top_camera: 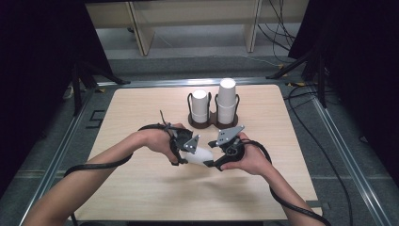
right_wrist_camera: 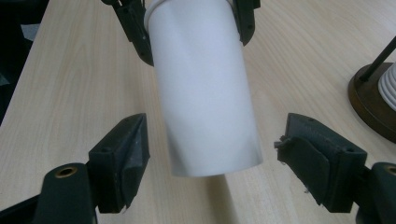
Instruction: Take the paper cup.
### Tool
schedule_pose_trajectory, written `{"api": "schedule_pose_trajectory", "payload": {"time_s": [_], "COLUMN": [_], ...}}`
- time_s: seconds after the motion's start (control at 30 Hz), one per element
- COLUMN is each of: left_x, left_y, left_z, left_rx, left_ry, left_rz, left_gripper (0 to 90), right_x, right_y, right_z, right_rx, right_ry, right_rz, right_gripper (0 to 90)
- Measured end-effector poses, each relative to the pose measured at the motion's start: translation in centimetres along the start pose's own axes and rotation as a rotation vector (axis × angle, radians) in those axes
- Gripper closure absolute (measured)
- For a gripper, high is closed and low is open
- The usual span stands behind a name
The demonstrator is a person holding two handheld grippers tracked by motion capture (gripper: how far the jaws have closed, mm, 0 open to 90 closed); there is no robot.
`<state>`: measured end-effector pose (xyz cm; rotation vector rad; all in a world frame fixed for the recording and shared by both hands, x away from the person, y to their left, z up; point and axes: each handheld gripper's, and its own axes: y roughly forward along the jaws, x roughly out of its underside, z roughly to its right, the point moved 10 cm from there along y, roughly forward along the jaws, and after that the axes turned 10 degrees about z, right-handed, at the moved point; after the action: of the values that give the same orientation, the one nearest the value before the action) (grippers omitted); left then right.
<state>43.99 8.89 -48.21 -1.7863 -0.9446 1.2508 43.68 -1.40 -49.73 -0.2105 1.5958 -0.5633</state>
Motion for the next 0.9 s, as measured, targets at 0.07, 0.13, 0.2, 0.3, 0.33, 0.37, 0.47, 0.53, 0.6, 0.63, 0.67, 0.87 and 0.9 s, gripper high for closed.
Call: {"api": "schedule_pose_trajectory", "payload": {"time_s": [0.07,0.13,0.2,0.3,0.33,0.37,0.47,0.53,0.6,0.63,0.67,0.87,0.9], "left_x": [-0.1,-0.1,-0.2,-0.2,-0.2,-0.2,-0.3,-0.3,-0.3,-0.3,-0.5,-0.5,-0.5], "left_y": [-0.1,-0.1,-0.1,-0.1,-0.1,-0.2,-0.2,-0.2,-0.4,-0.4,-0.2,-0.1,-0.1], "left_z": [0.0,0.0,0.0,0.0,0.0,0.0,0.0,0.0,-0.1,-0.1,0.1,0.1,0.0], "left_rx": [0.003,0.005,0.007,0.009,0.008,0.009,0.011,0.014,0.020,0.020,0.015,0.021,0.020], "left_ry": [0.003,0.001,0.005,0.010,0.008,0.008,0.009,0.016,0.037,0.037,0.015,0.019,0.019], "left_rz": [-0.005,-0.005,-0.009,-0.014,-0.014,-0.015,-0.018,-0.022,-0.039,-0.039,-0.017,-0.025,-0.024], "left_gripper": [33.0,33.0,33.0,33.0,33.0,33.0,33.1,33.1,33.1,33.1,33.1,33.1,33.2], "right_x": [-0.1,-0.2,-0.2,-0.2,-0.3,-0.2,-0.1,0.0,0.0,0.1,0.1,0.0,0.0], "right_y": [0.1,0.2,0.3,0.5,0.6,0.6,0.9,1.0,1.2,1.3,1.4,1.9,1.9], "right_z": [0.1,0.1,0.0,-0.1,0.0,0.0,-0.1,-0.1,-0.2,-0.2,-0.3,-0.2,-0.2], "right_rx": [0.006,0.000,-0.001,-0.009,-0.010,-0.008,-0.013,-0.011,-0.018,-0.019,-0.023,-0.026,-0.031], "right_ry": [-0.022,-0.033,-0.024,-0.024,-0.037,-0.033,-0.032,-0.034,-0.029,-0.033,-0.025,-0.033,-0.030], "right_rz": [-0.005,-0.012,-0.015,-0.023,-0.023,-0.027,-0.035,-0.042,-0.046,-0.047,-0.052,-0.052,-0.050], "right_gripper": [23.4,23.4,23.4,23.4,23.4,23.4,23.5,23.6,23.8,23.8,23.8,24.4,24.6]}}
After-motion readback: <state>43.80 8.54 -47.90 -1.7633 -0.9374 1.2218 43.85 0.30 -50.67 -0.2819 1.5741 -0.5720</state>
